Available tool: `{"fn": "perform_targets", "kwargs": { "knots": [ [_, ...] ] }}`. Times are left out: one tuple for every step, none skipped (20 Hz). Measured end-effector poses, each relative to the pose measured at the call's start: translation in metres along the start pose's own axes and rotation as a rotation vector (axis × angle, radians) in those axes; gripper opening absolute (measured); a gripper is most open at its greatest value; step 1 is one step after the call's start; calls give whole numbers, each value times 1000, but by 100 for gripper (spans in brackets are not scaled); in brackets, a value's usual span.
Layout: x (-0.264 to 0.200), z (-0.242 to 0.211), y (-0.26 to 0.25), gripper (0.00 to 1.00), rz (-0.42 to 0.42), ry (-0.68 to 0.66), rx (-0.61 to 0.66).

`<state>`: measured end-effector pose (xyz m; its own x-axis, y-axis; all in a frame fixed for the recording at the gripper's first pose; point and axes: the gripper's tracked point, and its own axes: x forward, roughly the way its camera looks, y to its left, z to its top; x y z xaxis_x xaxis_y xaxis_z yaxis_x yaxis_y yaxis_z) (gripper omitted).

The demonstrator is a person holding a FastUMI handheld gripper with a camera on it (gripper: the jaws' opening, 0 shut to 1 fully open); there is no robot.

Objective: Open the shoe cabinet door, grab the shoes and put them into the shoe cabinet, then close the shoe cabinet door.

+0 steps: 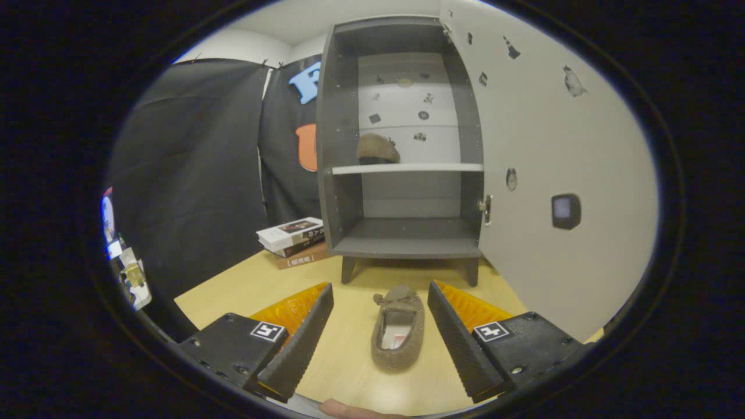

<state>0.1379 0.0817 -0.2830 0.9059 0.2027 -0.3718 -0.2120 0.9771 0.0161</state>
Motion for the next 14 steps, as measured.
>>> {"fn": "perform_targets", "kwargs": {
  "knots": [
    [6, -8, -2, 100, -4, 34, 1],
    [10, -14, -2, 100, -7, 55, -10],
    [16, -20, -3, 100, -10, 72, -22],
    [19, -25, -4, 100, -14, 89, -22],
    [23, -30, -2, 100, -12, 105, -12],
    [26, -36, -2, 100, -19, 131, 4],
    [29, -41, -3, 100, -35, 150, 25],
    [28, -44, -1, 95, -47, 165, 50],
    [31, -50, 1, 91, -50, 184, 76],
    [34, -56, 3, 81, -49, 213, 98],
    [36, -63, 5, 76, -49, 238, 114],
    [39, -67, 9, 71, -38, 264, 144],
    [38, -73, 12, 68, -41, 295, 153],
    [38, -75, 5, 65, -75, 312, 123]
  ]
}}
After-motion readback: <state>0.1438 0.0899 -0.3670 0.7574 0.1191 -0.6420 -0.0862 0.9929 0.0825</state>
